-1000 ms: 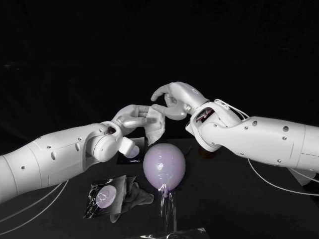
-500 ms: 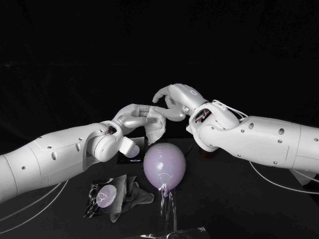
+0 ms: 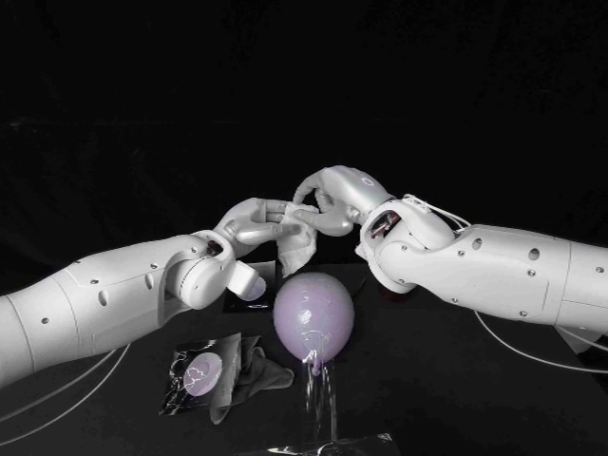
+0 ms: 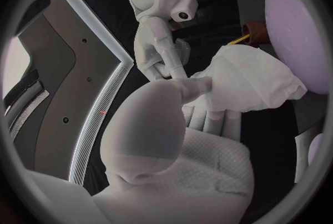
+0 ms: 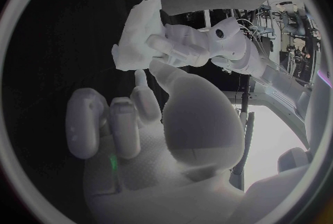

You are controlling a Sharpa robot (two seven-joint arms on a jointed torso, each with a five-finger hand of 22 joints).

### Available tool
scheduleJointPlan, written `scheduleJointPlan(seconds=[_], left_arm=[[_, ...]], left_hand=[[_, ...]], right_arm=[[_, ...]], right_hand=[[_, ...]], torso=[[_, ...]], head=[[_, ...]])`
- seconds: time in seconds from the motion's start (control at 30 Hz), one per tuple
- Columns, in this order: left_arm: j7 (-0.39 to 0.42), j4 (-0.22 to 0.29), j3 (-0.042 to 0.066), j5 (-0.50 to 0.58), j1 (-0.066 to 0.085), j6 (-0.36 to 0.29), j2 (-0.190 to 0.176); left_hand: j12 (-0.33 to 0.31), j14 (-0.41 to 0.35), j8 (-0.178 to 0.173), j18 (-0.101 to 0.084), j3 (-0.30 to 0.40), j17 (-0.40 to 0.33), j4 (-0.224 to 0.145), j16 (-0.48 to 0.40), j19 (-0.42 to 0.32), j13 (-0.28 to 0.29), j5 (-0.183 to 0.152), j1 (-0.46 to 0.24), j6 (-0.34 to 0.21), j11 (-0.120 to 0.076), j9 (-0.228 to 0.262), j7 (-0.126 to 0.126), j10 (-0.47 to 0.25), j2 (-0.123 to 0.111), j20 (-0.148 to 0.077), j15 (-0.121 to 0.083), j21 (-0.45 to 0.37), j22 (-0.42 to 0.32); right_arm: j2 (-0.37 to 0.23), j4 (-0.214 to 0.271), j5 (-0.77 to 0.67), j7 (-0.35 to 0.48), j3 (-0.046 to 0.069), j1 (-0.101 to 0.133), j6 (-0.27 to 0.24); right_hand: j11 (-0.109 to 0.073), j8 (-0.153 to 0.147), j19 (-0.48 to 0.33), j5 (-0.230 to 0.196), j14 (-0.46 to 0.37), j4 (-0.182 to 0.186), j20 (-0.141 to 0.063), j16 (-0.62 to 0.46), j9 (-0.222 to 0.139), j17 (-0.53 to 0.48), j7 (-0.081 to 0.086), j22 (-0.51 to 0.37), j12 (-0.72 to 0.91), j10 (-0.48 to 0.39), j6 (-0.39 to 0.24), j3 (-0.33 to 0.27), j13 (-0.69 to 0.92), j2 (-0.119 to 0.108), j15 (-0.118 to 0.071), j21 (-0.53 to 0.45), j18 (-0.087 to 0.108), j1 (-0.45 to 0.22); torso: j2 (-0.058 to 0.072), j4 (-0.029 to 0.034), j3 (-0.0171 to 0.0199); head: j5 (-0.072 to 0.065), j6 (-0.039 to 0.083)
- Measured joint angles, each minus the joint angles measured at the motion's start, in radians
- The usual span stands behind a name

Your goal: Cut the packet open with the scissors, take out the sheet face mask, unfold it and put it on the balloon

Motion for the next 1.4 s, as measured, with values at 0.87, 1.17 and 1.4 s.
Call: scheduleJointPlan(seconds=[0.87, 1.17, 1.4], left_arm=[[0.002, 0.016, -0.001, -0.018, -0.001, -0.002, -0.005], [0.001, 0.016, -0.001, -0.024, -0.002, -0.007, -0.005], [0.0, 0.015, -0.001, -0.026, -0.002, -0.01, -0.005]], left_hand=[[0.0, 0.009, 0.012, -0.002, 0.018, 0.0, -0.024, -0.009, -0.023, 0.0, -0.004, -0.028, 0.043, 0.01, 0.0, 0.007, 0.05, 0.009, 0.001, 0.001, 0.034, 0.02], [-0.004, 0.009, 0.015, -0.007, 0.021, 0.0, -0.027, -0.009, -0.026, 0.0, -0.004, -0.028, 0.046, 0.011, 0.0, 0.011, 0.057, 0.009, 0.005, 0.002, 0.035, 0.021], [-0.004, 0.009, 0.015, -0.007, 0.021, 0.0, -0.026, -0.009, -0.026, 0.0, 0.0, -0.029, 0.046, 0.011, 0.0, 0.011, 0.057, 0.008, 0.005, 0.002, 0.034, 0.021]], right_arm=[[0.02, -0.018, -0.038, -0.026, 0.0, -0.003, -0.002], [0.023, -0.015, -0.061, -0.031, 0.0, -0.004, -0.005], [0.019, -0.01, -0.062, -0.027, 0.0, -0.005, -0.008]], right_hand=[[-0.016, 0.017, 0.004, -0.014, 0.002, -0.009, -0.004, 0.0, 0.007, 0.0, -0.018, -0.001, 0.012, 0.009, 0.04, 0.009, -0.001, 0.012, -0.01, 0.017, 0.0, 0.012], [-0.049, 0.059, 0.004, -0.019, 0.001, -0.033, -0.022, 0.0, 0.025, 0.0, -0.048, 0.0, 0.061, 0.042, 0.09, 0.051, 0.0, 0.05, -0.034, 0.04, 0.0, 0.05], [-0.054, 0.075, 0.005, -0.019, -0.001, -0.037, -0.028, -0.001, 0.039, 0.0, -0.051, 0.0, 0.079, 0.061, 0.094, 0.071, 0.0, 0.075, -0.038, 0.052, 0.0, 0.063]], torso=[[0.0, 0.0002, 0.0001], [0.0, -0.0001, 0.0], [0.0, -0.0003, 0.0005]], head=[[-0.001, 0.001], [-0.002, 0.0], [-0.001, 0.001]])
